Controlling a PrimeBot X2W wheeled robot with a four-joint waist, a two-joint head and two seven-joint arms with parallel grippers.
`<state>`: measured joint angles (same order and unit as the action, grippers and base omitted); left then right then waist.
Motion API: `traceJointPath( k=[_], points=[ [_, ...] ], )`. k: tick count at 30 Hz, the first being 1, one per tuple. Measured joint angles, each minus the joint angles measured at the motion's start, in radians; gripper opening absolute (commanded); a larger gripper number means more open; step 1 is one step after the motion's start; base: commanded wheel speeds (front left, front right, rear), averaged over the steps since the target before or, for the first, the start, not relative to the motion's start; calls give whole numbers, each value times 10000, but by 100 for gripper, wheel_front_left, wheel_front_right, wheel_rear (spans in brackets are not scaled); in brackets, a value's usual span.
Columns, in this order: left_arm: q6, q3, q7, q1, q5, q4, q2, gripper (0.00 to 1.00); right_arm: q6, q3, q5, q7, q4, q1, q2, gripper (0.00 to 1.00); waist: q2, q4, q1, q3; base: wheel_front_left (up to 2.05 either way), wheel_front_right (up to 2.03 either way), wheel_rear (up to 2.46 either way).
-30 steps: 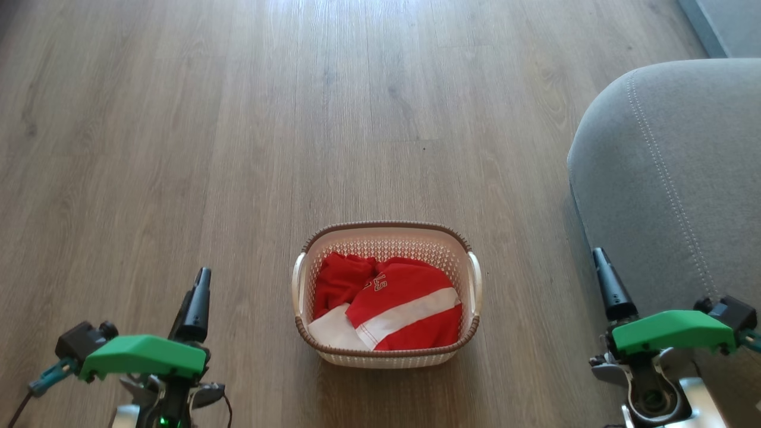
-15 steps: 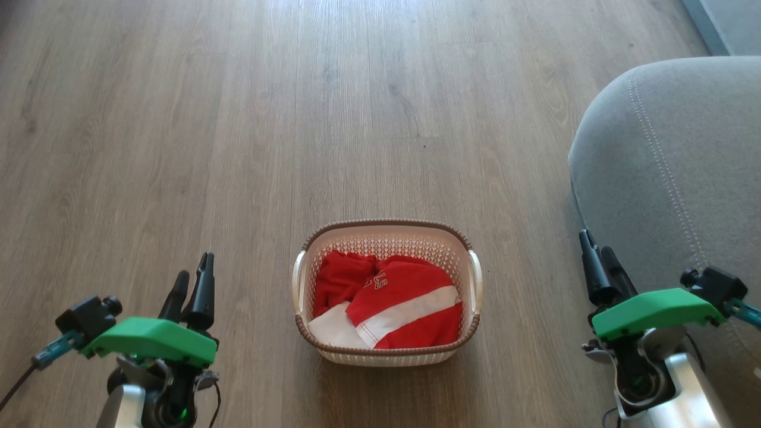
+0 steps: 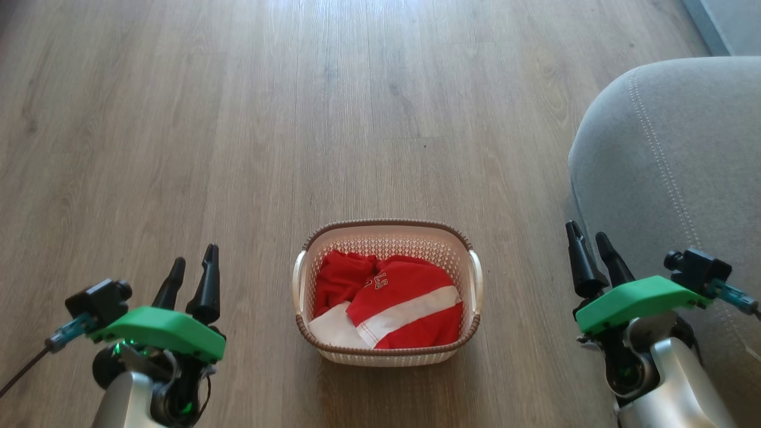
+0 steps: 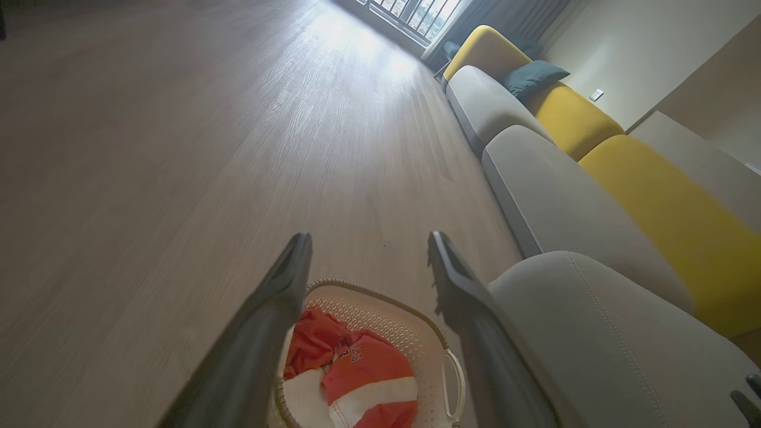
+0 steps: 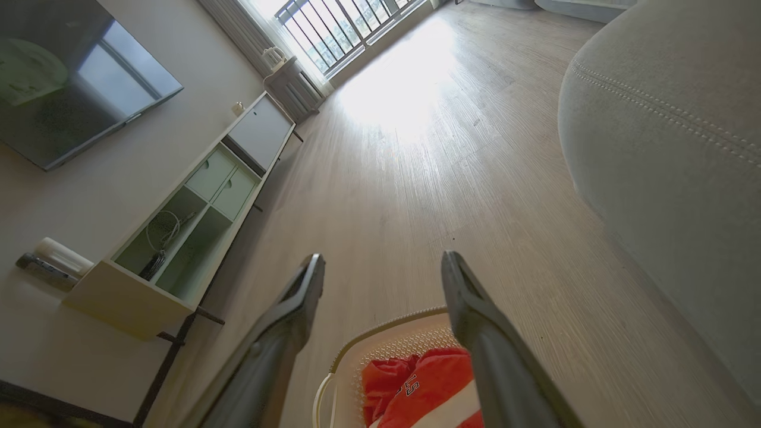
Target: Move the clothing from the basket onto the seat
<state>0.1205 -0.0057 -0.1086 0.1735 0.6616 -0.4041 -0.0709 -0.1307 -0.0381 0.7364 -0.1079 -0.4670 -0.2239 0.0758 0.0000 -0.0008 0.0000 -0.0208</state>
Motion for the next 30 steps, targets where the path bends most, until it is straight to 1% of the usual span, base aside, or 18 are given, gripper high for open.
traceJointPath(
  k=[7,16,30],
  points=[
    [8,-44,-219,224,-907,-21,-10,100,0,-52,-838,-217,-117,-248,46,100,0,10,0,3,0,0,0],
    [10,-215,-476,471,-1795,-207,-33,100,0,-117,-1816,-439,-270,-465,75,100,0,12,0,-44,0,0,0],
    [84,-105,-840,813,-3204,-422,-44,100,0,-88,-3350,-863,-453,-877,100,100,0,40,0,-109,0,0,0]
  ],
)
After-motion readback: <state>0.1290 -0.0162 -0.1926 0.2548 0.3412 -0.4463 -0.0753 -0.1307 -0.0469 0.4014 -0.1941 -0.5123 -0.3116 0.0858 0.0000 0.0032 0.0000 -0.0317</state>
